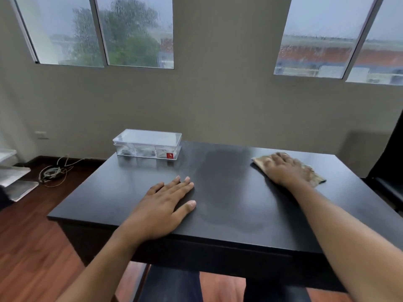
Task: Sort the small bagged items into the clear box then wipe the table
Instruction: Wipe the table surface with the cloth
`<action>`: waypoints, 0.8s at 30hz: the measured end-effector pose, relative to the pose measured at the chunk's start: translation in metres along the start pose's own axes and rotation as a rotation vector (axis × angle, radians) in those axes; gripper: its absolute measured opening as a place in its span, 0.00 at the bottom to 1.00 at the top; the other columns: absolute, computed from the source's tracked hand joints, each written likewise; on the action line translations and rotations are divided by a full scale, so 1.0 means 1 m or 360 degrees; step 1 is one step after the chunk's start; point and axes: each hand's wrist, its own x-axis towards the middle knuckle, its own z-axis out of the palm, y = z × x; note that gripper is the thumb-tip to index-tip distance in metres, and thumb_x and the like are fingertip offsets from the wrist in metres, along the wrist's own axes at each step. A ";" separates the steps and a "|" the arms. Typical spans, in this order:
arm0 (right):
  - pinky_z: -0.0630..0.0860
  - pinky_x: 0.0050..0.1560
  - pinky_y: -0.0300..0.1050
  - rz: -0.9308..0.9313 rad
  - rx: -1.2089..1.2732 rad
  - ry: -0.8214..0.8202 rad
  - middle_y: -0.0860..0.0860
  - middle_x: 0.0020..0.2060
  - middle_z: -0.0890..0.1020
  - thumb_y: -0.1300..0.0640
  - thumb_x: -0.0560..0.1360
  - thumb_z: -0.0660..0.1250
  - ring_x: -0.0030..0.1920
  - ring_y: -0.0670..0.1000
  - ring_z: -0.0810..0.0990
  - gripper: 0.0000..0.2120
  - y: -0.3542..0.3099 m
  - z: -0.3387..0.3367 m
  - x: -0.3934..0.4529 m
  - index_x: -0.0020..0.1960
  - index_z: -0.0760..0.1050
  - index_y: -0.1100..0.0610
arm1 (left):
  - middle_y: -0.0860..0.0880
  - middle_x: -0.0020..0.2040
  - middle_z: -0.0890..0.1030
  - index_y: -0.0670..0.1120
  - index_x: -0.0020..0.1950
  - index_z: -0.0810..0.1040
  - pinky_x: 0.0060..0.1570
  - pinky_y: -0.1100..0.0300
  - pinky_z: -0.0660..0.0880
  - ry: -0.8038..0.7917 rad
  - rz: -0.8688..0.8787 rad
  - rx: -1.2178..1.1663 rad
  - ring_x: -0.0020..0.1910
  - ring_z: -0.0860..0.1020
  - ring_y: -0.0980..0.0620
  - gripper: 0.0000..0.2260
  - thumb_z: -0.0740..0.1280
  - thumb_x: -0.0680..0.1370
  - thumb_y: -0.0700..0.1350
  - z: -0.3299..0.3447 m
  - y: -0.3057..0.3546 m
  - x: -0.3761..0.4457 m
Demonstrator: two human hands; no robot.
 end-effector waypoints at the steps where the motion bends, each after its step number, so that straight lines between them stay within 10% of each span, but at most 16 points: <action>1: 0.43 0.80 0.63 0.0023 0.0011 -0.0008 0.41 0.83 0.49 0.31 0.78 0.40 0.83 0.53 0.50 0.34 0.018 -0.003 -0.004 0.82 0.52 0.39 | 0.65 0.84 0.49 0.62 0.84 0.52 0.82 0.58 0.41 -0.0002 0.0002 0.0003 0.82 0.43 0.66 0.29 0.49 0.84 0.66 0.001 0.002 0.000; 24: 0.38 0.79 0.65 -0.0505 -0.0040 -0.0073 0.37 0.82 0.46 0.26 0.77 0.41 0.83 0.48 0.43 0.32 0.057 0.010 -0.149 0.80 0.46 0.32 | 0.58 0.85 0.39 0.54 0.85 0.41 0.83 0.54 0.37 -0.0108 0.0063 0.0138 0.81 0.35 0.63 0.36 0.43 0.82 0.69 0.028 0.072 0.013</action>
